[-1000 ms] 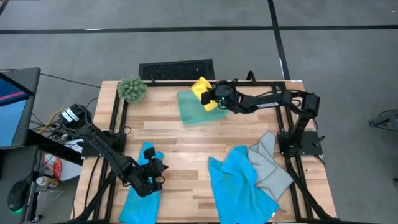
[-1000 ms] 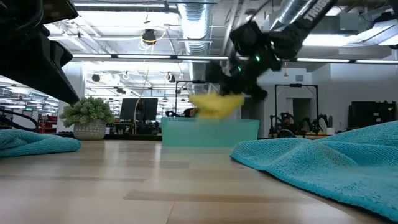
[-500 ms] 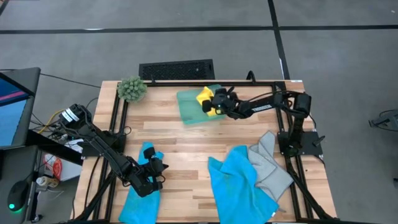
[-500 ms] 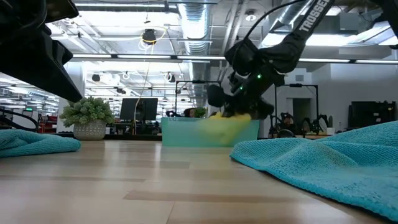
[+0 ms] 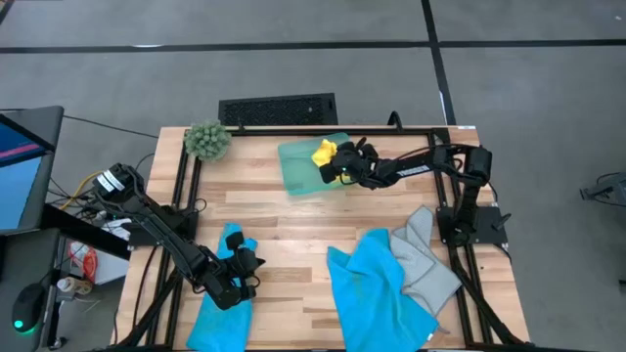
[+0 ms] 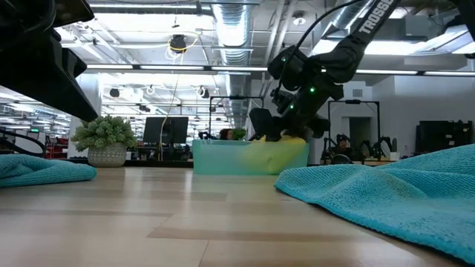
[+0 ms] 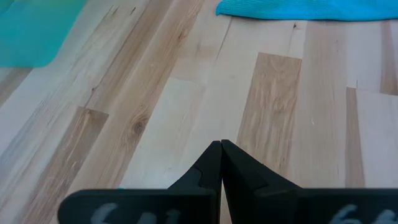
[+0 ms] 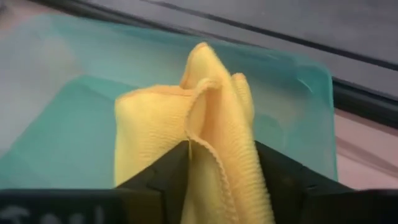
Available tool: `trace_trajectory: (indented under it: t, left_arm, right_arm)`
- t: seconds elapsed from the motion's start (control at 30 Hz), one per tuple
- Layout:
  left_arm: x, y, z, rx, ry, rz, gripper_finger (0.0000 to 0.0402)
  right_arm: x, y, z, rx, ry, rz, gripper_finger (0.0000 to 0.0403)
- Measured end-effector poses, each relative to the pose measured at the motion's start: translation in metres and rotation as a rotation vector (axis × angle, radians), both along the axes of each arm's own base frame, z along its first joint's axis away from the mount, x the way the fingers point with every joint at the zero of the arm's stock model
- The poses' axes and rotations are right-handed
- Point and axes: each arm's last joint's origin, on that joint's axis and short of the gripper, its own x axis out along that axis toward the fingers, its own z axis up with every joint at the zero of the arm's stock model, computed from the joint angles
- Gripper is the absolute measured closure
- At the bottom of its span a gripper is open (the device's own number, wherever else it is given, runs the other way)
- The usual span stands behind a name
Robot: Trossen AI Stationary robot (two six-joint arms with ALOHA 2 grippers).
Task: Fold microfiber towels
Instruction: Put the yellow microfiber towel into the bin
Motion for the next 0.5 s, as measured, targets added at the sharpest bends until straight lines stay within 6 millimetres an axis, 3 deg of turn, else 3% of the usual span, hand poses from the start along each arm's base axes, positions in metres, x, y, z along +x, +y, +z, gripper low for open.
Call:
trace_trajectory:
  t: [0.2,0.5]
  left_arm:
    - [0.000,-0.001,0.000,-0.019,0.008,-0.003,0.0401]
    - [0.000,-0.001,0.000,-0.031,0.006,0.006,0.0401]
  right_arm:
    - [0.007,-0.003,0.012,-0.023,0.097,0.020,0.0179]
    - [0.018,-0.001,0.037,-0.023,0.295,0.100,0.0204]
